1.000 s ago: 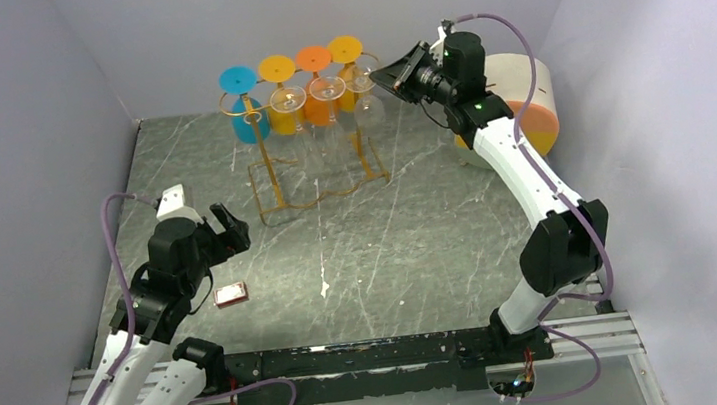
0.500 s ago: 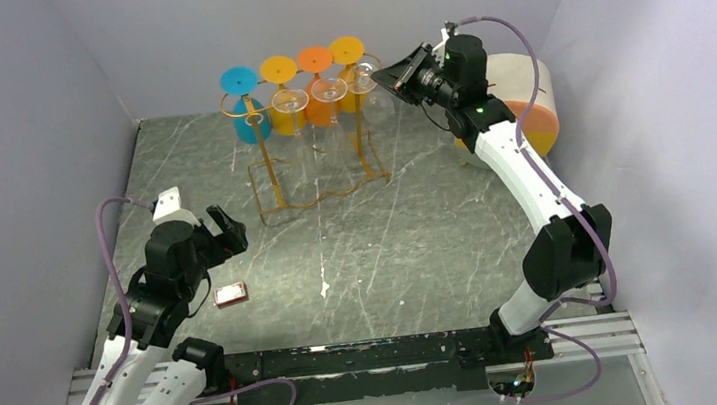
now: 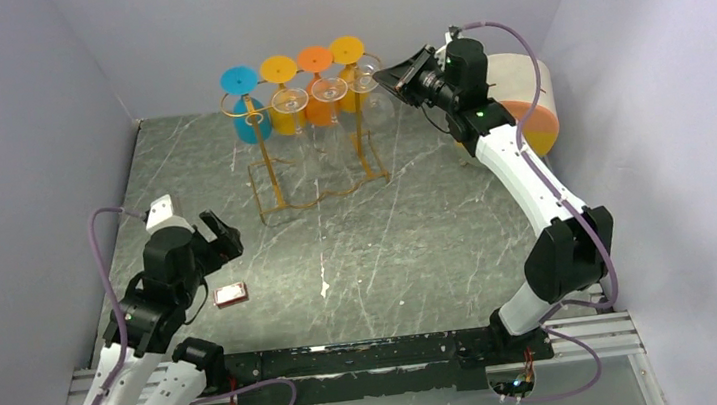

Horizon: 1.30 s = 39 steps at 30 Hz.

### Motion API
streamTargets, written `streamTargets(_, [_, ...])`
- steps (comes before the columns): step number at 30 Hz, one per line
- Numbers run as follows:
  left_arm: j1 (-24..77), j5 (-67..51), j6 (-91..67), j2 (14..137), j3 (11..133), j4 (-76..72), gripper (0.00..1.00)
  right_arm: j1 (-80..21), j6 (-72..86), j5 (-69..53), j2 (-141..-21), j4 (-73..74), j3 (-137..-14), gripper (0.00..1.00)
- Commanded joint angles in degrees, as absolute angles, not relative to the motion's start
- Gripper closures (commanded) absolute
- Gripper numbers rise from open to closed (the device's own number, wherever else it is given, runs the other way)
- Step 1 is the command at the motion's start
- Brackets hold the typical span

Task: Take the wine glass off the wine glass rack
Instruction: Pick up the wine glass from the wine rack.

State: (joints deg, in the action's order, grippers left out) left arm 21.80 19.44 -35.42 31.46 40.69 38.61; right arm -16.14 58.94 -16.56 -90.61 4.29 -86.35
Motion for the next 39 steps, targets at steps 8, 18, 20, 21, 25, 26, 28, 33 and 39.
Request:
streamTargets(8, [21.4,18.8,-34.0,26.6,41.8,38.1,0.07,-16.3,61.3,-11.3,-84.8,4.7,-83.1,1.00])
streamTargets(18, [21.4,18.7,-34.0,24.7,41.3,37.6,0.07,-17.0,64.2,-12.1,-86.1,1.6,-81.7,1.00])
streamTargets(20, [21.4,19.2,-34.2,24.6,41.5,37.9,0.07,-17.0,64.0,-11.9,-86.0,1.2,-81.8,1.00])
streamTargets(21, [21.4,19.4,-34.4,24.7,41.5,38.0,0.07,-17.0,64.3,-11.9,-85.9,1.0,-81.8,1.00])
streamTargets(25, [21.4,19.6,-34.6,25.3,41.5,38.1,0.06,-17.0,65.3,-11.3,-85.0,-0.4,-81.5,1.00])
streamTargets(26, [21.3,19.6,-34.6,25.6,41.5,38.2,0.07,-17.0,65.3,-10.8,-84.6,-0.3,-81.5,1.00])
streamTargets(28, [21.3,19.7,-34.6,26.0,41.6,38.3,0.07,-17.0,65.7,-9.4,-83.6,-0.2,-81.2,1.00])
streamTargets(33, [21.4,19.9,-34.8,26.7,41.7,38.5,0.07,-17.0,66.6,-9.2,-81.9,0.0,-80.4,1.00])
streamTargets(39, [21.4,19.7,-34.7,26.8,41.6,38.4,0.06,-16.9,65.3,-10.5,-81.4,1.6,-80.6,1.00])
